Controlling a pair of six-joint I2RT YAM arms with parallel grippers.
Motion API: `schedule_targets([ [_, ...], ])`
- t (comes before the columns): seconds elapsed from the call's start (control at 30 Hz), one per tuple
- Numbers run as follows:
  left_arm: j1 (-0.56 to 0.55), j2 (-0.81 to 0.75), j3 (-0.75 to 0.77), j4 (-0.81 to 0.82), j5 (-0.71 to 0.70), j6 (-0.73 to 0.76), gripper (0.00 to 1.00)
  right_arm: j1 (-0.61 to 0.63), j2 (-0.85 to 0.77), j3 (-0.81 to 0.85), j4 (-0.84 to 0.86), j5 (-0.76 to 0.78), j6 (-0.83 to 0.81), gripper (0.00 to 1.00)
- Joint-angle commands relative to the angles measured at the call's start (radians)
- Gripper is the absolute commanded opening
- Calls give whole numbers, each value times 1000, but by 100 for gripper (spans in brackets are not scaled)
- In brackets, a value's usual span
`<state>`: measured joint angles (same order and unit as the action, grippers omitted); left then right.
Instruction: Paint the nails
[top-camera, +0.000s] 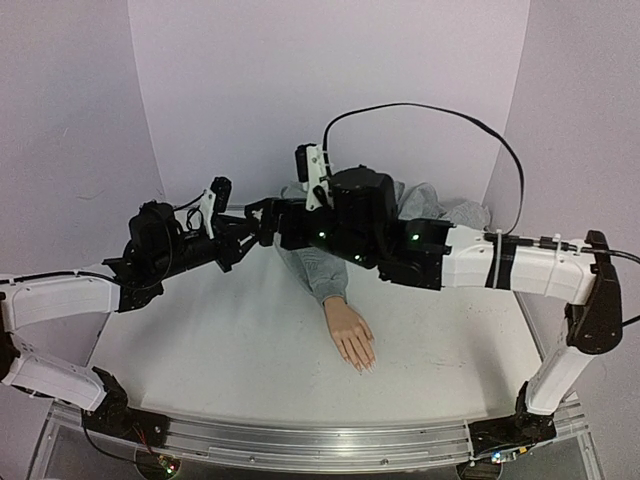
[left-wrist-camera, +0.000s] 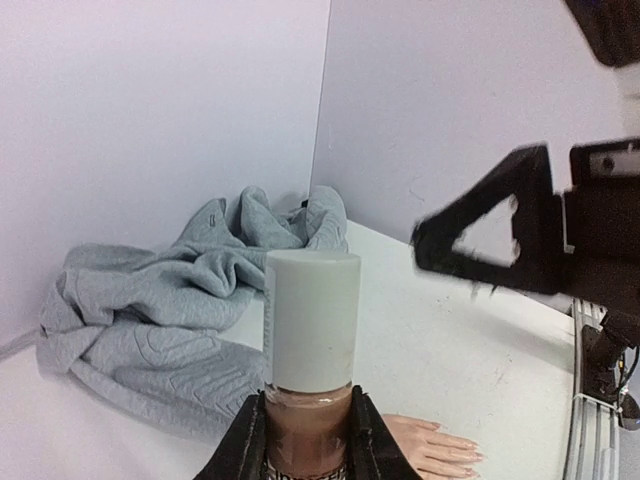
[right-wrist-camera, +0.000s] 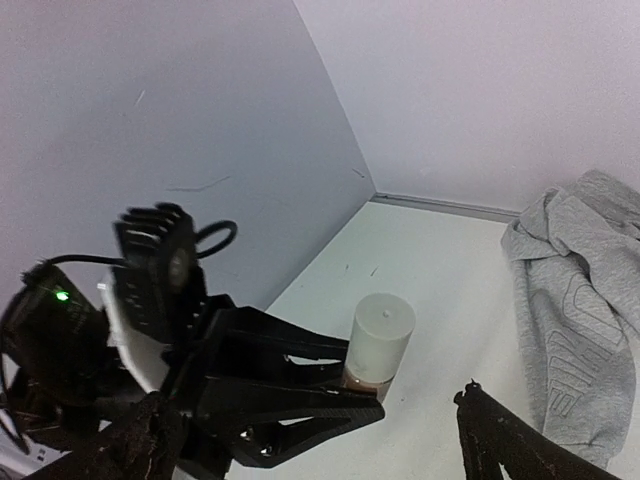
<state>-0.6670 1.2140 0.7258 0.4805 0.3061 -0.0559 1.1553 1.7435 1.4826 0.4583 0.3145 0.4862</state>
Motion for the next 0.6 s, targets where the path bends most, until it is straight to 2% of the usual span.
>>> schedule_targets([
  [0.0,7,-45,-29,19,-5,-134,0,-83,-148,-49,25,-240,-119,98],
  [0.2,10,-66,-17,-20,197,-197,0,-197,-191,-115,51,-607,-138,98],
  [0.4,10,-57,11,-20,391,-267,0,-233,-166,-152,175,-801,-91,98],
  [0.57,10,-54,37,-19,518,-279,0,-245,-92,-106,210,-903,-45,86],
])
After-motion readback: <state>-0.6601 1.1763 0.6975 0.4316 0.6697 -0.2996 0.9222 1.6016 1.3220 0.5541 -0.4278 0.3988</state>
